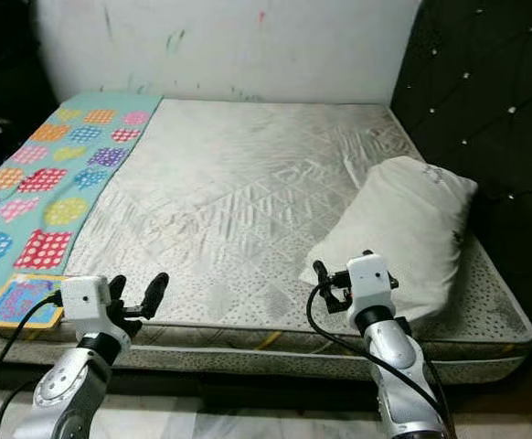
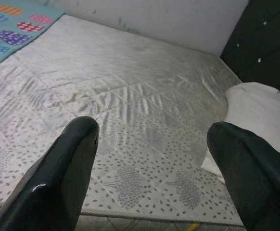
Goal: Clean up the room
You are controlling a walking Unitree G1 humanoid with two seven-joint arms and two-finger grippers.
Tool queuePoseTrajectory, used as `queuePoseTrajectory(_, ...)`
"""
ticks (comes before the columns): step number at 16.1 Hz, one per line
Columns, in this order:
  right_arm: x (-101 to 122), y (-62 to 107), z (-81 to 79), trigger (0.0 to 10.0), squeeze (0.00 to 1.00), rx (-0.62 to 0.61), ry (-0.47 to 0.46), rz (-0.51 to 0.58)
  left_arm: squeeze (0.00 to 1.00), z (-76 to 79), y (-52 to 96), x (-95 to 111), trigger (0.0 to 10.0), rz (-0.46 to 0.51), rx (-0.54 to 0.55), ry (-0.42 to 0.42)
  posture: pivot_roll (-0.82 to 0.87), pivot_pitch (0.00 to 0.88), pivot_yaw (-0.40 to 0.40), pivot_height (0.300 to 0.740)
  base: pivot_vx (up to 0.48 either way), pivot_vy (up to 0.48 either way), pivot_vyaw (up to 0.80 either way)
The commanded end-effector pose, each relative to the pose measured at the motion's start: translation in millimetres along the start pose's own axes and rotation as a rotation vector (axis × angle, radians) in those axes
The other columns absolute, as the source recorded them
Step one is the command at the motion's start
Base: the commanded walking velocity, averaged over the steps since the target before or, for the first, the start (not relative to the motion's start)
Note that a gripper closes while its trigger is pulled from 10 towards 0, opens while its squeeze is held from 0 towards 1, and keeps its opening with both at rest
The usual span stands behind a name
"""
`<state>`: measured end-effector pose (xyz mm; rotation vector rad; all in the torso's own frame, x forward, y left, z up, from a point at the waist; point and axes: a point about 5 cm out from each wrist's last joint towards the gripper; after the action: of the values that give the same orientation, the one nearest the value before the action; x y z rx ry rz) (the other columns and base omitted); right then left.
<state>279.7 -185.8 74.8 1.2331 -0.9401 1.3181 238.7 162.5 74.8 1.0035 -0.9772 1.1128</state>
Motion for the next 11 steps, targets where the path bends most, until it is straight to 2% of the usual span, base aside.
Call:
queuePoseTrajectory(1, 3.2, -2.5, 1.1, 10.0, 0.00, -0.004, -0.002, 0.012, 0.00, 0.5, 1.1, 5.6, 10.0, 0.027, -0.017, -0.003, -0.09, 0.000, -0.003, 0.740, 0.274, 0.000, 0.00)
queuePoseTrajectory(11, 2.3, -1.6, 2.3, 10.0, 0.00, -0.018, 0.000, 0.010, 0.00, 0.9, 1.5, 5.4, 10.0, 0.022, -0.033, -0.006, -0.09, 0.000, 0.001, 0.740, 0.316, 0.000, 0.00)
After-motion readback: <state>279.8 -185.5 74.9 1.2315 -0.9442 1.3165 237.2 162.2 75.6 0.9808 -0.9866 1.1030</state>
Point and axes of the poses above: a point about 5 cm out from each wrist's last joint towards the gripper, its own y axis pointing back from the gripper into the wrist, its own x axis along the axis of the wrist's last joint, z = x × y, and after that the axes turned 1 degree about -y, right-handed
